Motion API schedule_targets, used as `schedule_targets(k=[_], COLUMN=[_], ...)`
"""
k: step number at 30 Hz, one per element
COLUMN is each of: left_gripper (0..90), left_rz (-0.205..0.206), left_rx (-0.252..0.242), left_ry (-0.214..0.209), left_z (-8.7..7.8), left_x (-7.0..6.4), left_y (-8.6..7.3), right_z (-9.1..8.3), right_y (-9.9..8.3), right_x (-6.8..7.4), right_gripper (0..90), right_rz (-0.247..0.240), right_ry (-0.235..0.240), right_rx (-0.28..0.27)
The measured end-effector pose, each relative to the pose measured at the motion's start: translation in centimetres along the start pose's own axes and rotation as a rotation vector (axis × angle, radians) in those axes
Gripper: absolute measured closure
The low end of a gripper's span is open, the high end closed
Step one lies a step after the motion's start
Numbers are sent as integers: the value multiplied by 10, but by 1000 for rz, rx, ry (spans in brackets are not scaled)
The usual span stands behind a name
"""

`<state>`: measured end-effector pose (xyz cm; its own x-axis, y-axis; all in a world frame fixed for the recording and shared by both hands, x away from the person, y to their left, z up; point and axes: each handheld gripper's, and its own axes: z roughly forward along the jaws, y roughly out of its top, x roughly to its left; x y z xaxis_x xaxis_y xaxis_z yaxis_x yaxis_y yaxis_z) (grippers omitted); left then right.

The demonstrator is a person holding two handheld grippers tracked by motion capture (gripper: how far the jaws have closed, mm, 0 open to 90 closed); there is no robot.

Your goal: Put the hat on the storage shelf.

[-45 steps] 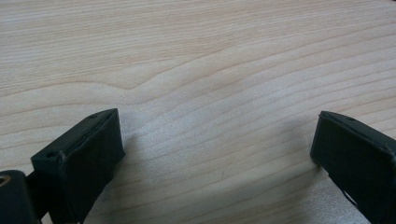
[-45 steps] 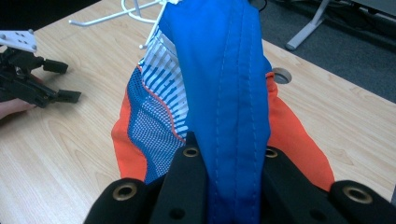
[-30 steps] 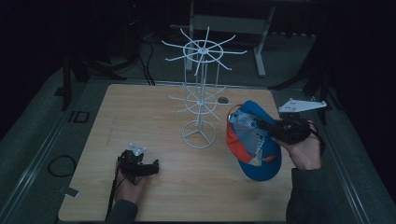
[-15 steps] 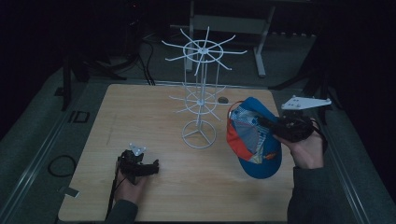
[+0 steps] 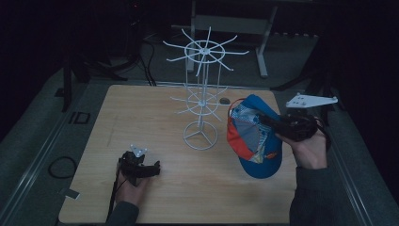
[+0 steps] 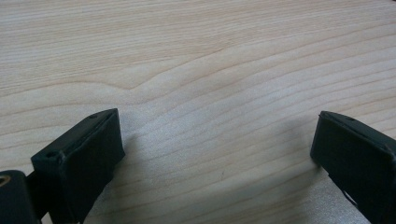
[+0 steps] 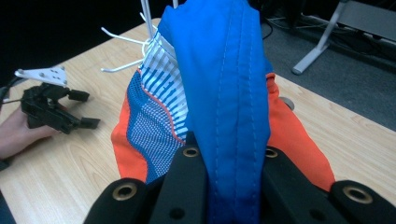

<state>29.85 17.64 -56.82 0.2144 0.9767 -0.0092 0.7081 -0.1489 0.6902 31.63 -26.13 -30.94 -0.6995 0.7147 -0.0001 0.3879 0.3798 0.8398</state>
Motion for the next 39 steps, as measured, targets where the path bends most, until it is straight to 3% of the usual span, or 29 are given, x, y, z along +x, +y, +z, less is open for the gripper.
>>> schedule_targets(k=[39], left_gripper=[28], left_rz=[0], left_rx=[0], left_ry=[0], left_z=[0], left_x=[0], left_y=[0], right_z=[-22], right_y=[14], right_x=[0], right_gripper=[879], right_rz=[6], right_ry=[-10], right_rx=[-112])
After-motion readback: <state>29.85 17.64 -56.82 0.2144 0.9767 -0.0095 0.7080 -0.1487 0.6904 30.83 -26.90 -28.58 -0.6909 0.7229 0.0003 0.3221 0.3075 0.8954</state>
